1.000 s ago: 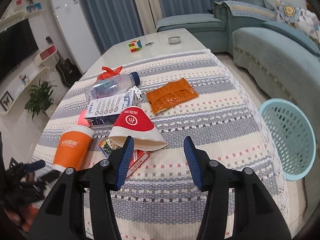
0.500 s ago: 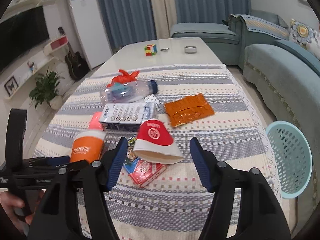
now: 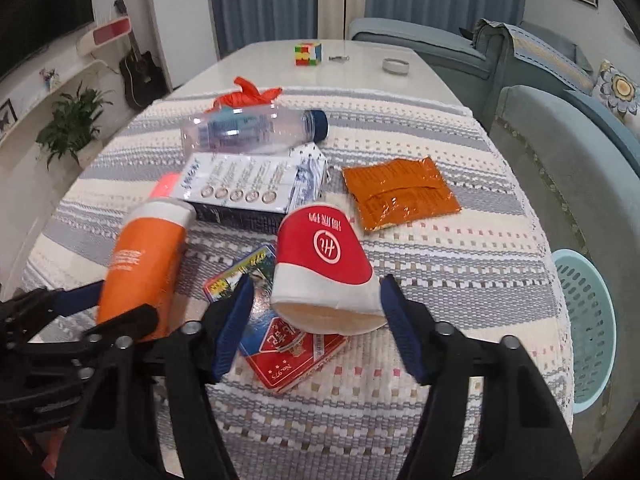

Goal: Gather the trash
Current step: 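Grasp the orange paper cup with left tool while right tool grasps red cup, then carry both cups over the blue basket and open both tools to drop them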

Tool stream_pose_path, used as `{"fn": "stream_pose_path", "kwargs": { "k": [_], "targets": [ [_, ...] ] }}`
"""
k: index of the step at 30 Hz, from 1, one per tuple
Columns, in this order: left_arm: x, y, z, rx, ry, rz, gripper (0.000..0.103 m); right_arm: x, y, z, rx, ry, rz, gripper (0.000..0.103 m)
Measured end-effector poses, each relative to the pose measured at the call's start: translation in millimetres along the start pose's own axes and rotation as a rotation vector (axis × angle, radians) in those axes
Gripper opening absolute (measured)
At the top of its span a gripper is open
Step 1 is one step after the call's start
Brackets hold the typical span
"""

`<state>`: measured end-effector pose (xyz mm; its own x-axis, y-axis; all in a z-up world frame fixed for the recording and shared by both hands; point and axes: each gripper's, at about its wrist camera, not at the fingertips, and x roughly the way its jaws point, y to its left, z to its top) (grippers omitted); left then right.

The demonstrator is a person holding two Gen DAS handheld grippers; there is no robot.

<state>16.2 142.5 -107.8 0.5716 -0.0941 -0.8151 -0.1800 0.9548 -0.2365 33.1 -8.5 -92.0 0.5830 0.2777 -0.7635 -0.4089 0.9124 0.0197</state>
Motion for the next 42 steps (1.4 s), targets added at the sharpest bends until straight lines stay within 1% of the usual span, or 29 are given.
{"fn": "stream_pose_path", "kwargs": {
  "k": [1, 4, 8, 10, 13, 16, 19, 22, 24, 27, 31, 36, 38, 42],
  "targets": [
    [-2, 0, -1, -0.002, -0.007, -0.007, 0.069, 2, 0, 0, -0.004, 0.001, -0.011, 0.048],
    [-9, -1, -2, 0.003, -0.037, -0.006, 0.069, 6, -3, 1, -0.004, -0.004, -0.019, 0.040],
    [-13, -1, -2, 0.007, -0.059, -0.016, 0.069, -5, -5, 2, 0.000, -0.065, -0.043, 0.028],
    [-16, -3, -2, 0.010, -0.068, -0.031, 0.069, -13, -8, 2, 0.009, -0.096, -0.057, 0.024],
    [-27, -10, -2, 0.038, -0.111, -0.051, 0.069, -25, -21, 3, 0.060, -0.130, -0.047, 0.021],
    [-45, -24, 0, 0.082, -0.156, -0.076, 0.069, -40, -35, 4, 0.108, -0.167, -0.044, 0.021],
    [-68, -44, 5, 0.123, -0.207, -0.117, 0.069, -62, -52, 4, 0.138, -0.217, -0.062, 0.021],
    [-84, -72, 14, 0.168, -0.243, -0.152, 0.069, -86, -72, 4, 0.163, -0.267, -0.086, 0.021],
    [-91, -99, 21, 0.208, -0.266, -0.187, 0.069, -104, -89, 4, 0.181, -0.303, -0.113, 0.021],
    [-94, -138, 29, 0.280, -0.287, -0.220, 0.069, -128, -118, 1, 0.218, -0.350, -0.153, 0.021],
    [-87, -188, 34, 0.361, -0.289, -0.260, 0.069, -154, -166, -9, 0.304, -0.393, -0.206, 0.021],
    [-68, -256, 37, 0.475, -0.282, -0.298, 0.069, -164, -217, -31, 0.391, -0.397, -0.266, 0.021],
    [-55, -284, 34, 0.517, -0.265, -0.311, 0.069, -161, -239, -43, 0.432, -0.382, -0.282, 0.021],
    [-24, -322, 26, 0.573, -0.220, -0.329, 0.069, -149, -278, -69, 0.511, -0.345, -0.296, 0.021]
  ]
}}
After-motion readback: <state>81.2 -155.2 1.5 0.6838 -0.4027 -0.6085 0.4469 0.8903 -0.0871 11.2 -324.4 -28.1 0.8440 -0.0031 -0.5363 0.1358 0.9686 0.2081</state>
